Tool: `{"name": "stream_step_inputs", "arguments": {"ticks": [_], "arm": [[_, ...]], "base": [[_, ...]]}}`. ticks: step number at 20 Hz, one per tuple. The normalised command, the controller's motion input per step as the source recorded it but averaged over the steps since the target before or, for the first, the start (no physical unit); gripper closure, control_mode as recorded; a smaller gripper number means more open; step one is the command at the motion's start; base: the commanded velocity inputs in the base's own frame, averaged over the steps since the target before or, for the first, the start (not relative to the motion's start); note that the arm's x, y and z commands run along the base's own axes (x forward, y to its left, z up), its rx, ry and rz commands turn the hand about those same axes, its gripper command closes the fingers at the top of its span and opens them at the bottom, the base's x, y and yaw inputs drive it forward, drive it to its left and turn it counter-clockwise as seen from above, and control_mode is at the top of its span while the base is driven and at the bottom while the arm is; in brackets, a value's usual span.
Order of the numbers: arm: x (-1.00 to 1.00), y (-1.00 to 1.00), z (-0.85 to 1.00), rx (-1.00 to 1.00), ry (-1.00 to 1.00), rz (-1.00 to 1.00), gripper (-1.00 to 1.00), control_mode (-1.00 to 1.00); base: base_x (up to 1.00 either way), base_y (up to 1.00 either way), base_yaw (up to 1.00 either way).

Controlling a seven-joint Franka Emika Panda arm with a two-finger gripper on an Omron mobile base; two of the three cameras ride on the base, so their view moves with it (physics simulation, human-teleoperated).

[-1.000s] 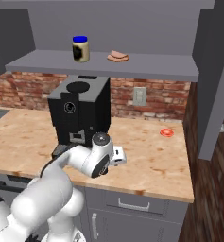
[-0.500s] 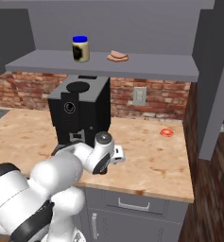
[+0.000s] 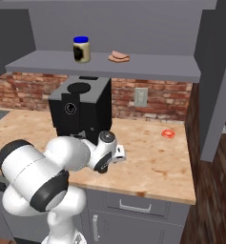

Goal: Pick the shaker and mayonnaise from the counter and place them in the cabinet.

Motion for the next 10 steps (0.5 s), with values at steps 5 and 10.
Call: {"name": "stream_step_inputs", "arguments": {"ticks": [5, 10], "arm": [[0.13, 0.04, -0.49, 0.00, 0.00, 0.05, 1.00, -1.00], [0.00, 0.03, -0.41, 0.00, 0.00, 0.06, 1.00, -1.00]], "base": [[0.00, 0.00, 0.00], [0.00, 0.00, 0.00]]}}
